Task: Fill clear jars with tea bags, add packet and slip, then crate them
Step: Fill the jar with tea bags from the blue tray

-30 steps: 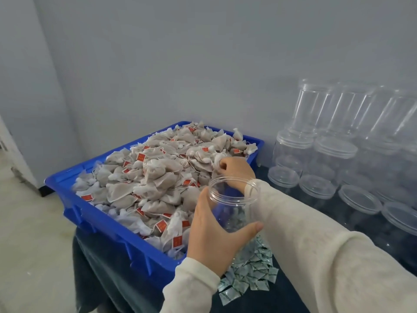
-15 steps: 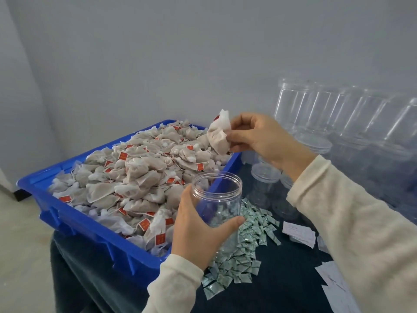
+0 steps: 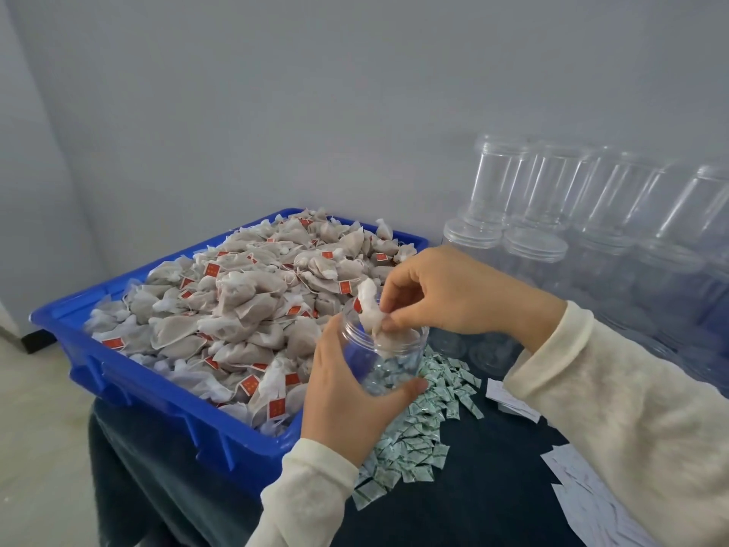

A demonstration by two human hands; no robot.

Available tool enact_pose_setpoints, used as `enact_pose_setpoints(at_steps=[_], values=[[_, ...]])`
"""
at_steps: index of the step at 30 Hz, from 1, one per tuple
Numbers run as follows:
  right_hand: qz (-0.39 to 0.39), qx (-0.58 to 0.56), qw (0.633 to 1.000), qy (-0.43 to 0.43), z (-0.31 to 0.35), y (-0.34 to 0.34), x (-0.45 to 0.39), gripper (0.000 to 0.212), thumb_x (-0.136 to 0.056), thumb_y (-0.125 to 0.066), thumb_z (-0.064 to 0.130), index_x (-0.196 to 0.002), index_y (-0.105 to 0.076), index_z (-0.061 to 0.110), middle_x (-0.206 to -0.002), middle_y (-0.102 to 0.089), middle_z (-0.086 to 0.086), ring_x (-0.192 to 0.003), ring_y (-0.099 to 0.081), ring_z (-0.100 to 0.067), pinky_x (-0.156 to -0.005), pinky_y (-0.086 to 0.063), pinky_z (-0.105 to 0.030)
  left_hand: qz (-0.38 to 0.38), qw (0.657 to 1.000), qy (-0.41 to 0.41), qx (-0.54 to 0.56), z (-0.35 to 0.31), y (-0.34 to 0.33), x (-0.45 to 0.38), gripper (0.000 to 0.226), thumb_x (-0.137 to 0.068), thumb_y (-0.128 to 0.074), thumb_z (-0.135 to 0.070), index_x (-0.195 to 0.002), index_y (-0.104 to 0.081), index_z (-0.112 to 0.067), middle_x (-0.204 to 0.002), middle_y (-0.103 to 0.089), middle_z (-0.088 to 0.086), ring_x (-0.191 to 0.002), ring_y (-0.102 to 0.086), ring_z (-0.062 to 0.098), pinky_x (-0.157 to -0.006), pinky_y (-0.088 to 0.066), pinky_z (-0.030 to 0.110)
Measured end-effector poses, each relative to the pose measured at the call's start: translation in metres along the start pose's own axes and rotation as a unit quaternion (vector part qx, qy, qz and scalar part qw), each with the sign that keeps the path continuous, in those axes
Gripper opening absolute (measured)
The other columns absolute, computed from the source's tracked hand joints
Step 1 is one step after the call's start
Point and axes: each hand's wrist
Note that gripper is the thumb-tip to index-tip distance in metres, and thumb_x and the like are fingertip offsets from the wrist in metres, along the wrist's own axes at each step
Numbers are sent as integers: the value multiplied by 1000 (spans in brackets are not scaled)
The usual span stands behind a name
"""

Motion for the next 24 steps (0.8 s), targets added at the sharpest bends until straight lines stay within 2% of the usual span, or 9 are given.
enact_pose_setpoints(at_steps=[4, 9, 13, 15, 17, 20, 24], values=[[48, 46, 998, 1, 5, 0, 1, 11, -81, -75, 17, -81, -70, 26, -71, -65, 19, -67, -59, 10, -65, -45, -5, 3, 1000, -2, 3, 0, -2, 1, 115, -47, -84, -62, -142, -25, -35, -137, -50, -9, -124, -50, 12, -104, -45, 42], [80, 68, 994, 10, 6, -3, 0, 23, -84, -70, 13, -75, -64, 33, -66, -61, 24, -66, -58, 14, -63, -42, -2, 12, 1000, -10, 7, 0, -1, 2, 115, -50, -85, -59, -144, -27, -29, -139, -48, -9, -128, -47, 12, -105, -44, 43], [96, 68, 993, 15, 6, -4, -1, 22, -85, -69, 13, -76, -64, 33, -64, -60, 27, -66, -58, 15, -62, -41, -1, 11, 1000, -15, -6, 0, 0, 3, 113, -52, -86, -56, -144, -28, -28, -140, -47, -9, -127, -46, 10, -106, -43, 40], [103, 66, 992, 14, 5, -4, -2, 19, -85, -70, 15, -77, -67, 32, -66, -62, 25, -67, -58, 14, -63, -41, -1, 14, 1000, -13, -6, 0, 1, 3, 116, -49, -84, -60, -144, -24, -30, -144, -42, -10, -129, -41, 6, -107, -39, 32], [104, 51, 993, 12, 5, -2, -4, 14, -84, -72, 16, -78, -70, 29, -69, -67, 20, -66, -60, 11, -64, -44, -3, 13, 1000, -9, 1, -1, 1, 4, 122, -44, -78, -67, -146, -20, -31, -147, -38, -9, -131, -36, 5, -107, -35, 28], [102, 7, 995, 12, 2, 5, -9, 8, -84, -73, 18, -81, -73, 25, -74, -72, 12, -67, -65, 4, -66, -48, -8, 6, 1000, -9, 12, -1, 2, 3, 122, -41, -75, -71, -143, -29, -25, -140, -45, -7, -129, -42, 10, -108, -41, 39], [45, -65, 997, -6, -11, 9, -31, 11, -84, -74, 13, -78, -72, 22, -67, -71, 12, -61, -65, 1, -58, -46, -8, 2, 1000, -6, 15, 0, 4, 2, 126, -38, -71, -77, -144, -28, -24, -141, -44, -7, -130, -43, 11, -107, -42, 42]])
Point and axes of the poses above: each hand's wrist, its own x-axis away from the middle knuckle, its own y-axis out of the back of the hand, z = x × y
